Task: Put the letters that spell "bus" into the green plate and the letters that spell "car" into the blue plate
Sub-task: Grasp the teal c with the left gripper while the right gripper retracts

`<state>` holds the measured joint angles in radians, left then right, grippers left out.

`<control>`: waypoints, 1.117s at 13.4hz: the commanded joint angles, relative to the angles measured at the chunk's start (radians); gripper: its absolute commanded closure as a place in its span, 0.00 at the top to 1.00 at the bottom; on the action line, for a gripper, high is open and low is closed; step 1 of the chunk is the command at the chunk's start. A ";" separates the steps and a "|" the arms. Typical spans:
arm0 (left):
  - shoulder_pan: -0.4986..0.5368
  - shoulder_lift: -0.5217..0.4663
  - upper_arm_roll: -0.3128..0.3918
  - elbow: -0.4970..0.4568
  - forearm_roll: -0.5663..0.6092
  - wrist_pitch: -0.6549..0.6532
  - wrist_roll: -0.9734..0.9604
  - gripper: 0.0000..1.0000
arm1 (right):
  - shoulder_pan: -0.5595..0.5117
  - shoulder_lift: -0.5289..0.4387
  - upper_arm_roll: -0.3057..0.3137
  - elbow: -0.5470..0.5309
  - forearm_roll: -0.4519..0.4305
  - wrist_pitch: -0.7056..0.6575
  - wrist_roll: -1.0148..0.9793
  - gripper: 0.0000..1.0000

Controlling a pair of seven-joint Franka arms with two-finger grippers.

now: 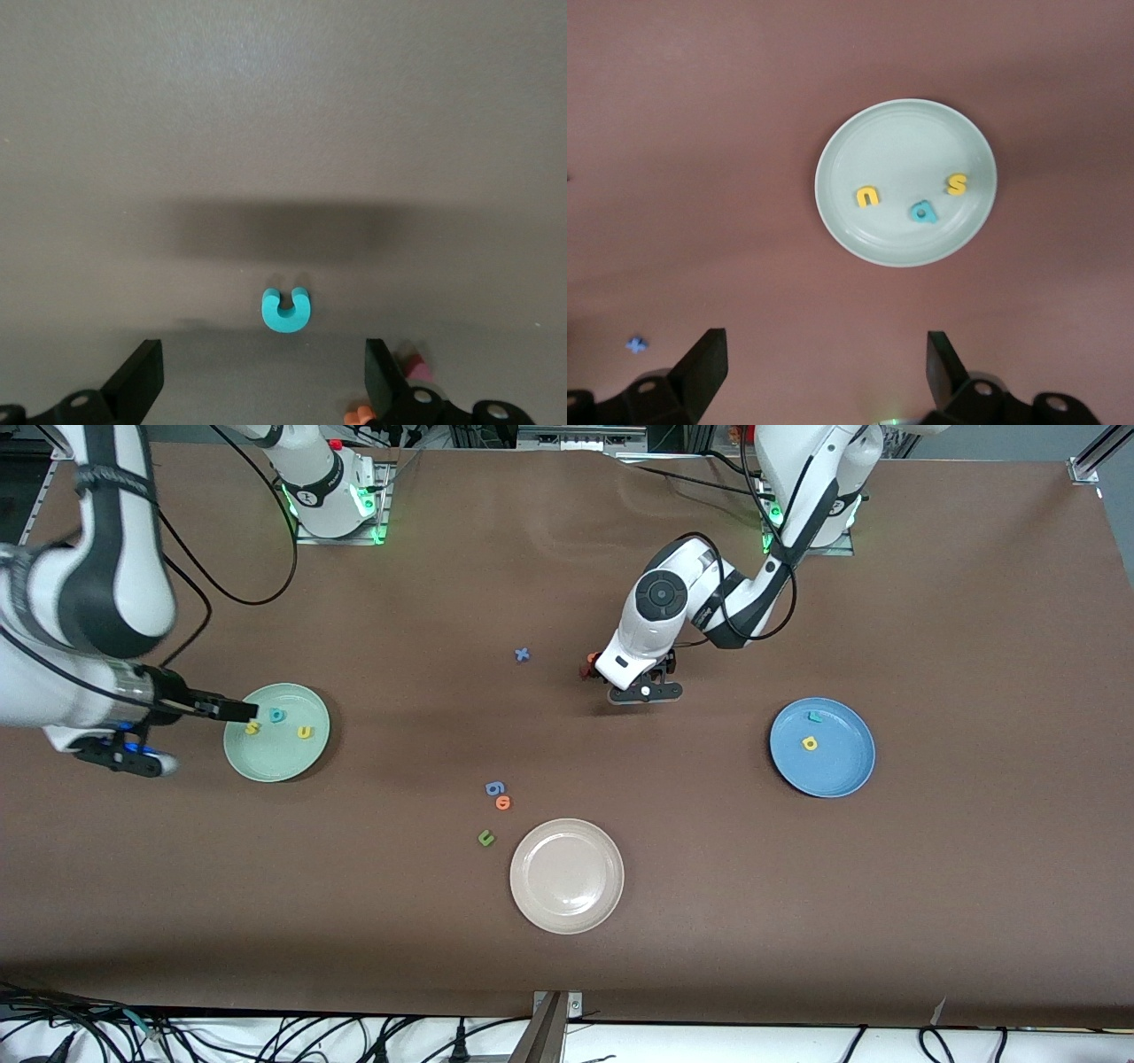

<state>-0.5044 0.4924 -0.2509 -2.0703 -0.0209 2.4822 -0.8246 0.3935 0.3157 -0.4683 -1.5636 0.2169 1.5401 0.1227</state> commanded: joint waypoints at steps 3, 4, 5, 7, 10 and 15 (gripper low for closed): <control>-0.019 0.031 0.015 0.021 -0.005 0.029 -0.021 1.00 | -0.002 -0.015 -0.006 0.160 -0.027 -0.137 -0.011 1.00; -0.020 0.034 0.013 0.019 -0.005 0.038 -0.021 0.99 | -0.002 -0.017 -0.006 0.160 -0.028 -0.137 -0.012 1.00; -0.020 0.041 0.015 0.019 -0.005 0.043 -0.021 0.99 | -0.002 -0.015 -0.006 0.158 -0.028 -0.137 -0.015 1.00; -0.020 0.046 0.015 0.018 -0.005 0.053 -0.021 0.98 | -0.002 -0.017 -0.004 0.160 -0.042 -0.133 -0.015 1.00; -0.022 0.052 0.016 0.019 -0.005 0.055 -0.021 0.93 | -0.004 -0.017 -0.004 0.158 -0.050 -0.127 -0.017 1.00; -0.022 0.055 0.016 0.022 -0.005 0.055 -0.021 0.58 | -0.184 -0.047 0.170 0.154 -0.068 -0.123 -0.018 1.00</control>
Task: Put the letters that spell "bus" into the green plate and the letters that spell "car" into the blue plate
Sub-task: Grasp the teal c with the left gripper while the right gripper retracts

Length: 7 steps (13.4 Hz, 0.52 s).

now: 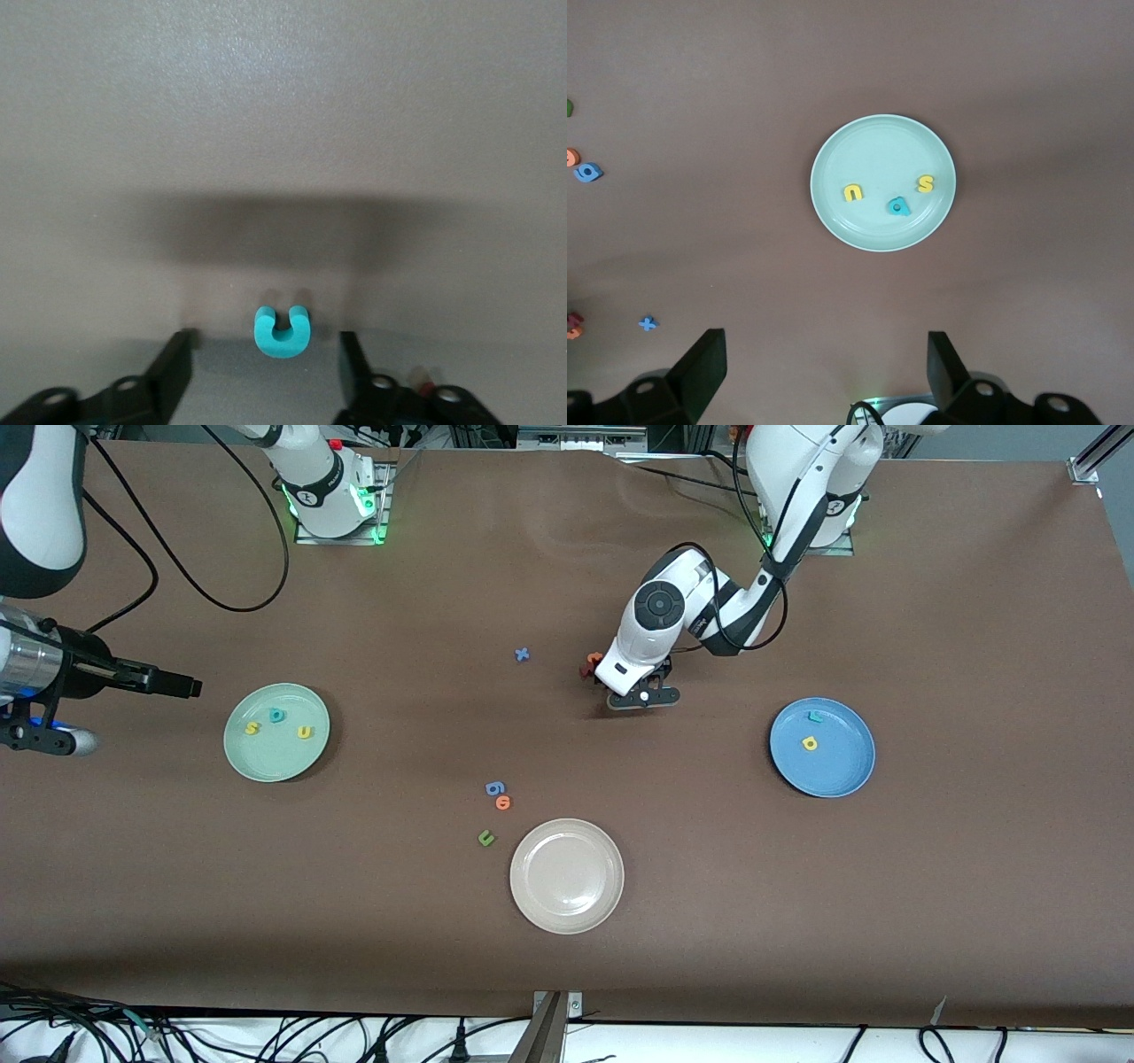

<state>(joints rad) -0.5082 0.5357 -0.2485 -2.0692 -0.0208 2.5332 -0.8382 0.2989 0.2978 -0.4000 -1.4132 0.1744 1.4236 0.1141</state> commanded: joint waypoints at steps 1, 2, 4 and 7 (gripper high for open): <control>-0.018 0.012 0.014 0.020 -0.005 0.004 -0.007 0.55 | -0.143 -0.041 0.171 0.002 -0.056 -0.002 -0.008 1.00; -0.018 0.012 0.015 0.021 -0.005 0.004 -0.007 0.52 | -0.217 -0.046 0.266 0.000 -0.082 0.017 -0.008 0.99; -0.016 0.020 0.017 0.024 -0.005 0.004 -0.007 0.48 | -0.300 -0.054 0.366 -0.006 -0.107 0.031 -0.007 0.99; -0.018 0.023 0.017 0.027 -0.005 0.004 -0.007 0.44 | -0.384 -0.109 0.458 -0.100 -0.112 0.110 -0.008 0.99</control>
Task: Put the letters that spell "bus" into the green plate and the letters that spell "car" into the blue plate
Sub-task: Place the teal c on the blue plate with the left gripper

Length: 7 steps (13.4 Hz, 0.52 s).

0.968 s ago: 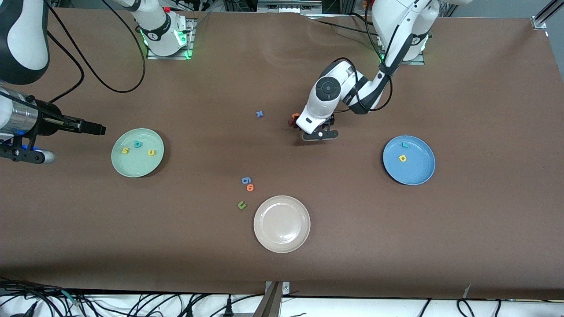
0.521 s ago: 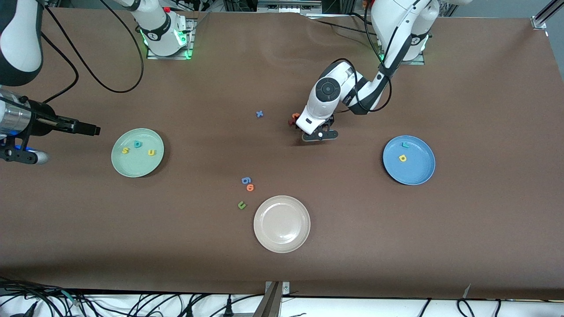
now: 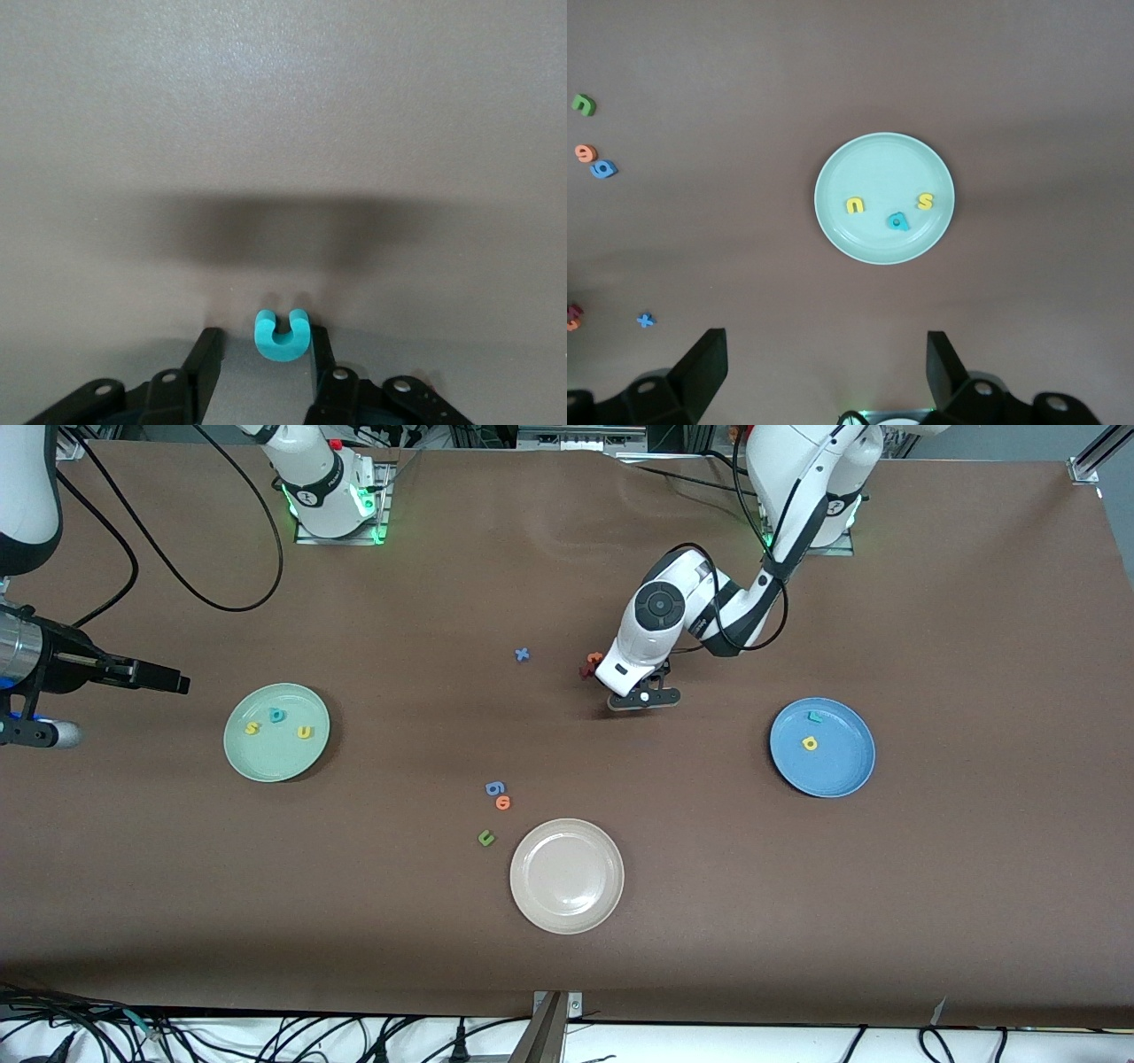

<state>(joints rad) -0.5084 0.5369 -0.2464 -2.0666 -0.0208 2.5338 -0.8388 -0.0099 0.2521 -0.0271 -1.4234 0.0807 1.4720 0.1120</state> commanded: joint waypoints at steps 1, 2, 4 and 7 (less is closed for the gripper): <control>-0.018 0.023 0.015 0.026 -0.005 0.003 -0.006 0.39 | -0.114 -0.074 0.139 -0.110 -0.034 0.082 -0.006 0.99; -0.018 0.021 0.015 0.026 -0.005 0.003 -0.006 0.34 | -0.119 -0.077 0.156 -0.111 -0.068 0.080 -0.005 0.99; -0.018 0.021 0.015 0.026 -0.005 0.003 -0.006 0.31 | -0.113 -0.077 0.159 -0.109 -0.093 0.082 -0.003 0.99; -0.018 0.021 0.015 0.028 -0.005 0.003 -0.003 0.20 | -0.108 -0.074 0.158 -0.109 -0.094 0.087 -0.003 0.99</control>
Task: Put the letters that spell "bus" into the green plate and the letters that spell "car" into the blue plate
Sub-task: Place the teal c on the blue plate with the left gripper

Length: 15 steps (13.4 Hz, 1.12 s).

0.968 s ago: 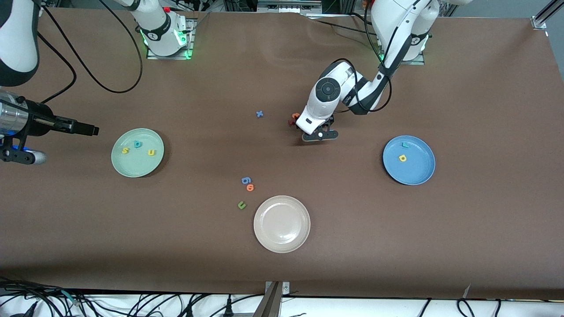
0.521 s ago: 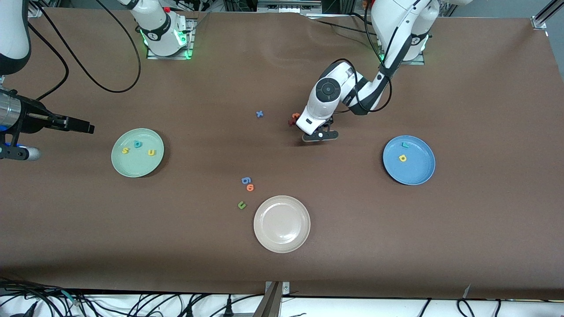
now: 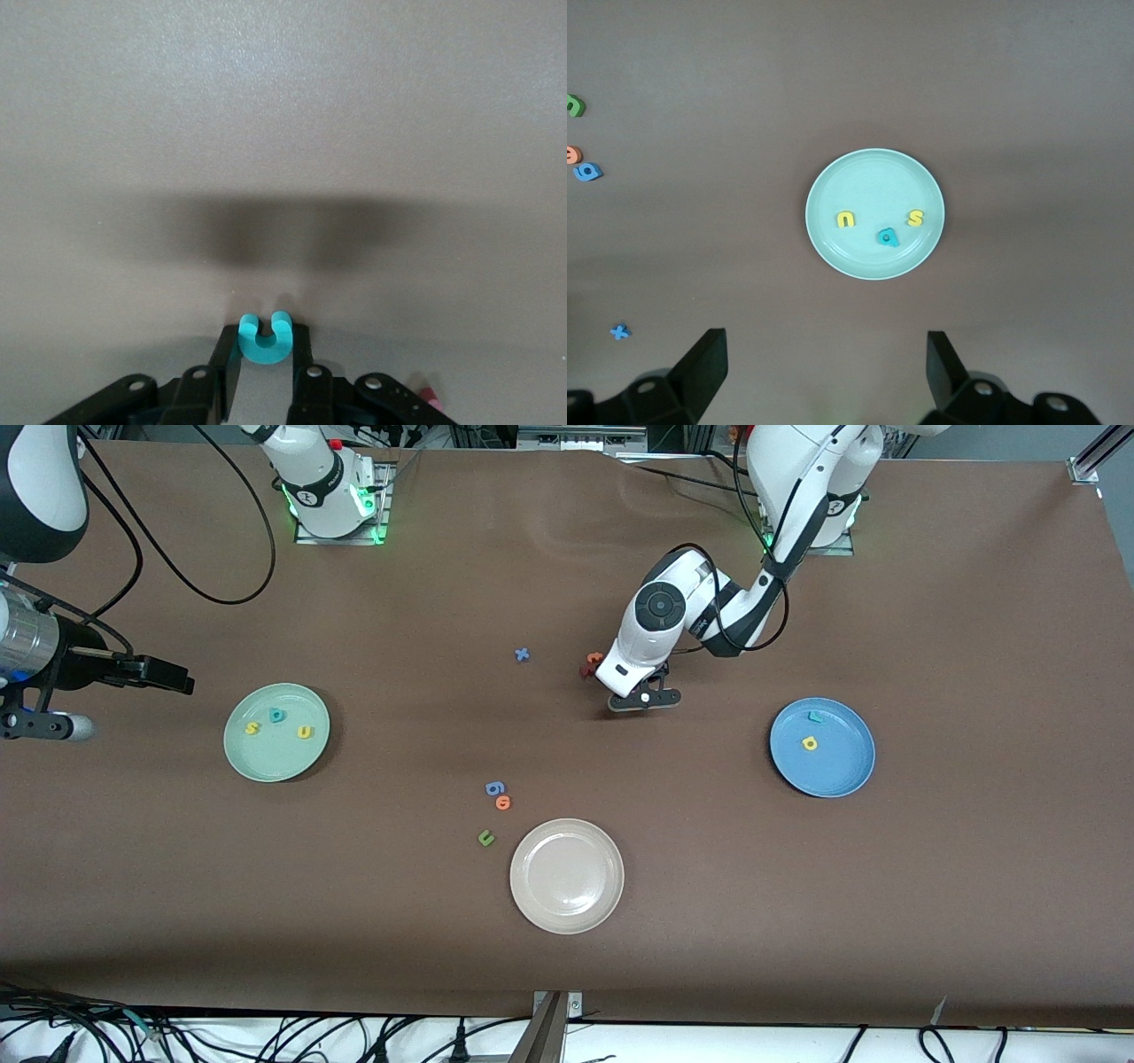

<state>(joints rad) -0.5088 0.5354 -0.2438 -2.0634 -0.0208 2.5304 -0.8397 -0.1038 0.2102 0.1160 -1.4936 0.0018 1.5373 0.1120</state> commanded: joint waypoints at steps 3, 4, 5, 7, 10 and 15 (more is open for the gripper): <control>-0.014 0.020 0.015 0.025 -0.004 -0.001 0.008 0.15 | -0.014 -0.032 0.013 -0.039 -0.016 0.021 -0.003 0.99; -0.008 0.011 0.026 0.026 0.010 -0.010 0.030 0.15 | -0.014 -0.032 0.013 -0.039 -0.016 0.020 -0.003 0.99; 0.001 -0.011 0.043 0.029 0.059 -0.037 0.059 0.15 | -0.016 -0.031 0.010 -0.039 -0.016 0.018 -0.005 0.99; 0.073 -0.050 0.047 0.049 0.126 -0.134 0.128 0.16 | -0.016 -0.031 0.010 -0.039 -0.017 0.018 -0.005 0.99; 0.160 -0.107 0.050 0.057 0.128 -0.243 0.322 0.17 | -0.016 -0.031 0.008 -0.040 -0.017 0.017 -0.005 0.99; 0.406 -0.179 0.047 0.052 0.128 -0.347 0.739 0.18 | -0.016 -0.031 0.008 -0.039 -0.016 0.023 -0.005 1.00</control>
<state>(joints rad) -0.1821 0.4014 -0.1839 -1.9925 0.0868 2.2251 -0.2293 -0.1079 0.2101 0.1150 -1.5018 -0.0025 1.5461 0.1120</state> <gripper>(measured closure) 0.722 0.000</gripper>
